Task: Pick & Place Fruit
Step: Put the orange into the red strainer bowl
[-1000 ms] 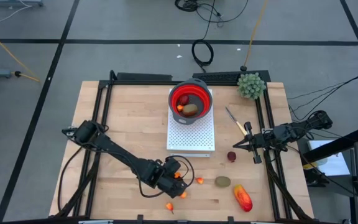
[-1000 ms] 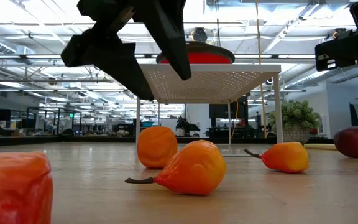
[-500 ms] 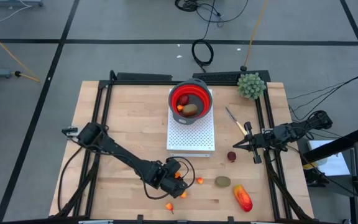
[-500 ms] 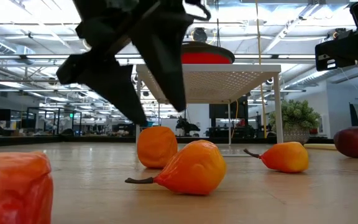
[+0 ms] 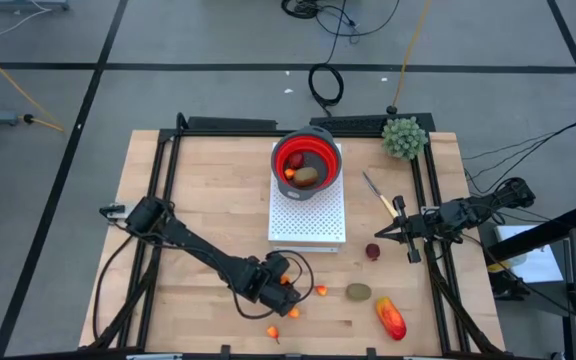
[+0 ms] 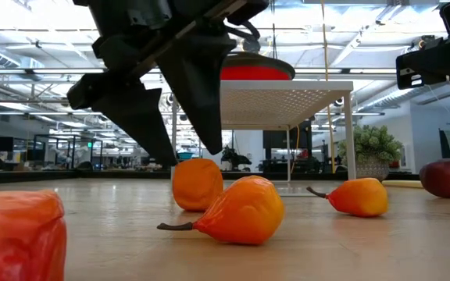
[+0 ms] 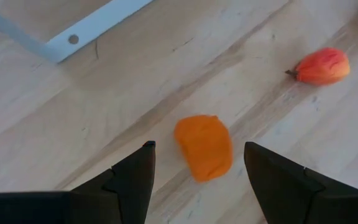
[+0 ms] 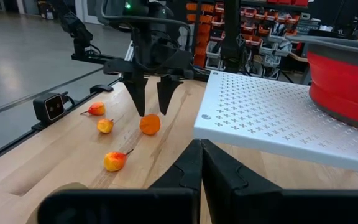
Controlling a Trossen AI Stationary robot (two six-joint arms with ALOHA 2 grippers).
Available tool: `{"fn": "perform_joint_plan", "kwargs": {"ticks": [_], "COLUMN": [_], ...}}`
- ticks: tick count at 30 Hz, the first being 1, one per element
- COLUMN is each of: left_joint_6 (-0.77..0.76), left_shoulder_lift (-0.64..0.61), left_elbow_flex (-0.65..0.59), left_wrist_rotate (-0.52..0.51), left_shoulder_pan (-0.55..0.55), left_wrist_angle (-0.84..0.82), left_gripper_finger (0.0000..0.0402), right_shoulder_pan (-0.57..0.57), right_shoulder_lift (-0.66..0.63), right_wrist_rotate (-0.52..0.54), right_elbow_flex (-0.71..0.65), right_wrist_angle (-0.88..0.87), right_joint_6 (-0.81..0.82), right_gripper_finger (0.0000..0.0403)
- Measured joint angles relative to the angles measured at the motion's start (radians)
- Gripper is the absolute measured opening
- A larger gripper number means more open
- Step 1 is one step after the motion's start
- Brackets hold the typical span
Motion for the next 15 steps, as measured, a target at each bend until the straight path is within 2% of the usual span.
{"fn": "perform_joint_plan", "kwargs": {"ticks": [11,15], "left_joint_6": [-0.012,-0.014], "left_shoulder_lift": [0.000,0.000], "left_elbow_flex": [0.000,0.000], "left_wrist_rotate": [-0.001,-0.001], "left_shoulder_pan": [0.007,0.007], "left_wrist_angle": [0.002,0.002], "left_gripper_finger": [0.0247,0.0265], "right_shoulder_pan": [0.000,0.000], "right_shoulder_lift": [0.000,0.000], "right_wrist_rotate": [0.000,0.000], "right_elbow_flex": [0.000,0.000], "right_wrist_angle": [0.000,0.000], "right_joint_6": [0.007,0.007], "right_gripper_finger": [0.0000,0.0000]}}
